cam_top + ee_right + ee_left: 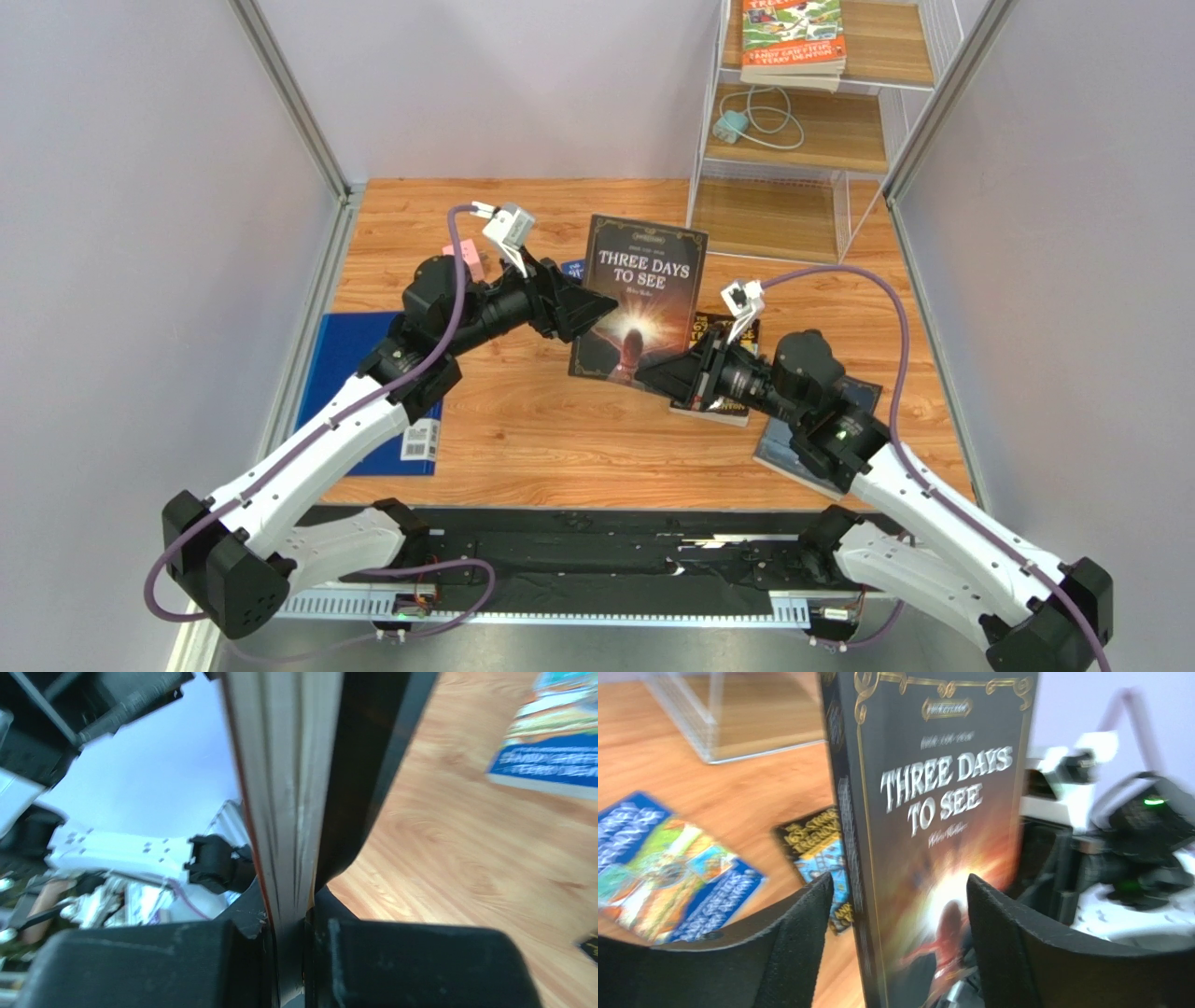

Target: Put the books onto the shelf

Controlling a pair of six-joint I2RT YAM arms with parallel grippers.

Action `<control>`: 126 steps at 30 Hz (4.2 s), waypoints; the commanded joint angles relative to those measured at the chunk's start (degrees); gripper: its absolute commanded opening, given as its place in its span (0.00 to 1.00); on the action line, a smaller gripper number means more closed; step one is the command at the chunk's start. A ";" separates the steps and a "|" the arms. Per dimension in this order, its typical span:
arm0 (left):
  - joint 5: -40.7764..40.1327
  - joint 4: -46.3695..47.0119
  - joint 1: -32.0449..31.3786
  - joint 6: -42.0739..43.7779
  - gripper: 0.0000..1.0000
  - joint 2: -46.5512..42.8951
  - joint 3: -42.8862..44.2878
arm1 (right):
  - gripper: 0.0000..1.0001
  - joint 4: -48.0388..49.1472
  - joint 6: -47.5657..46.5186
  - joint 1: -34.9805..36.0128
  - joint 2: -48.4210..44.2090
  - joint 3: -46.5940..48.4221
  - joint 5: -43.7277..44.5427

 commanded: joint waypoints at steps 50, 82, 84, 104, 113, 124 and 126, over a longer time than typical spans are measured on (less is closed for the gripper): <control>-1.90 13.92 -1.65 3.58 0.87 7.55 -33.25 | 0.07 -9.22 40.04 -50.45 71.91 108.90 -44.78; -1.99 15.59 -1.92 3.14 0.84 7.11 -34.48 | 0.66 -30.84 23.08 -51.77 68.40 101.43 -42.32; -2.07 15.68 -2.01 3.14 0.84 6.93 -34.65 | 0.66 -32.95 20.54 -51.68 66.90 100.55 -41.79; -1.55 16.38 -1.92 3.14 0.84 7.54 -34.91 | 0.51 -31.02 16.48 -49.92 57.32 88.15 -37.74; -1.63 16.47 -1.92 3.14 0.84 7.55 -35.00 | 0.18 -33.74 14.47 -50.10 58.11 92.54 -32.39; -1.81 16.47 -1.92 3.05 0.84 7.55 -35.00 | 0.18 -39.10 9.63 -51.68 59.68 97.56 -25.61; -1.81 16.47 -1.92 3.05 0.84 7.55 -35.00 | 0.18 -39.63 9.54 -51.77 60.74 98.95 -26.48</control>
